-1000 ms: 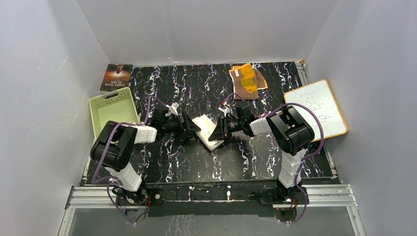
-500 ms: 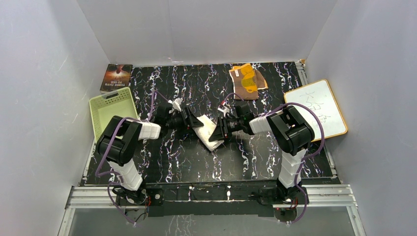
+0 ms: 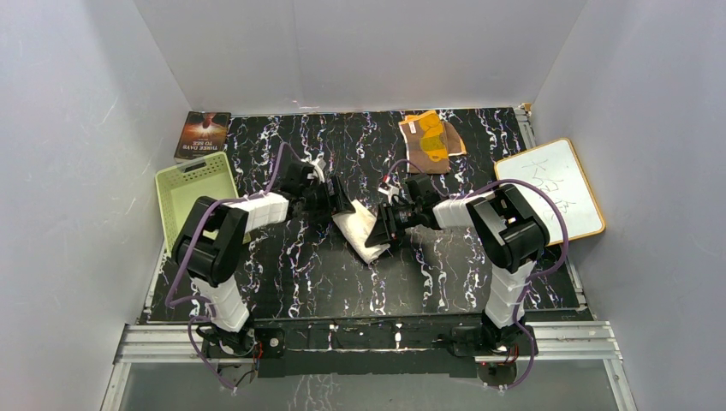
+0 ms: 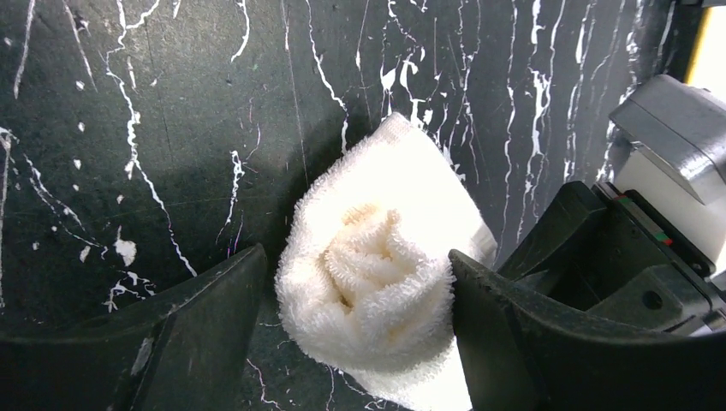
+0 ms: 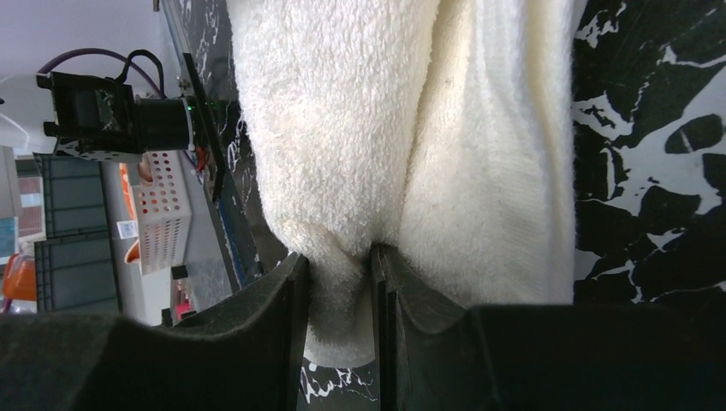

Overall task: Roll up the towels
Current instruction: Roll the towel at the center of the board.

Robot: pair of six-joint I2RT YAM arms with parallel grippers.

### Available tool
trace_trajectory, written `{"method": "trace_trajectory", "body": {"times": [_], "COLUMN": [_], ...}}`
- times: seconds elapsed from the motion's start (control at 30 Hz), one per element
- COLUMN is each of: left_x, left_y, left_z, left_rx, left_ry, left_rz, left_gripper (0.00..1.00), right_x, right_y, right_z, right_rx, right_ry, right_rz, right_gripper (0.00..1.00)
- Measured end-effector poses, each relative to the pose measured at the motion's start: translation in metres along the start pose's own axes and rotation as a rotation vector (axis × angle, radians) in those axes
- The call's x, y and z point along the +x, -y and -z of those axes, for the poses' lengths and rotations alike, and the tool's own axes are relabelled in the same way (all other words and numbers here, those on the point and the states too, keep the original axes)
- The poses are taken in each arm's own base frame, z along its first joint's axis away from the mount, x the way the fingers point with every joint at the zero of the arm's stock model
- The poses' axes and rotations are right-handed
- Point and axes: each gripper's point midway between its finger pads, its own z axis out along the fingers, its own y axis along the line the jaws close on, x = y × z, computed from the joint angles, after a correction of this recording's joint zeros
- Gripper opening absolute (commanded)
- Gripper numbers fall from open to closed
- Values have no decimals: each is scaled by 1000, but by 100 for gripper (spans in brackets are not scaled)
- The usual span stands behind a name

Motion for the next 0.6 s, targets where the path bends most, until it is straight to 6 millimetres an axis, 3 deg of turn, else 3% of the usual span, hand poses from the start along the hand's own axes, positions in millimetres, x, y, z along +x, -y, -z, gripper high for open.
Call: {"method": "trace_trajectory", "body": {"times": [0.37, 0.6], "left_x": [-9, -14], "left_y": [-3, -13], "left_z": [-8, -12], "left_rx": [-116, -187], "left_ry": [-63, -135], "left_rz": [-126, -223], "left_gripper": [68, 44], "right_x": [1, 1], "right_y": [3, 4], "right_z": [0, 0], "right_rx": [51, 71], "right_ry": [-19, -24], "right_rz": [38, 57], "right_gripper": [28, 27]}}
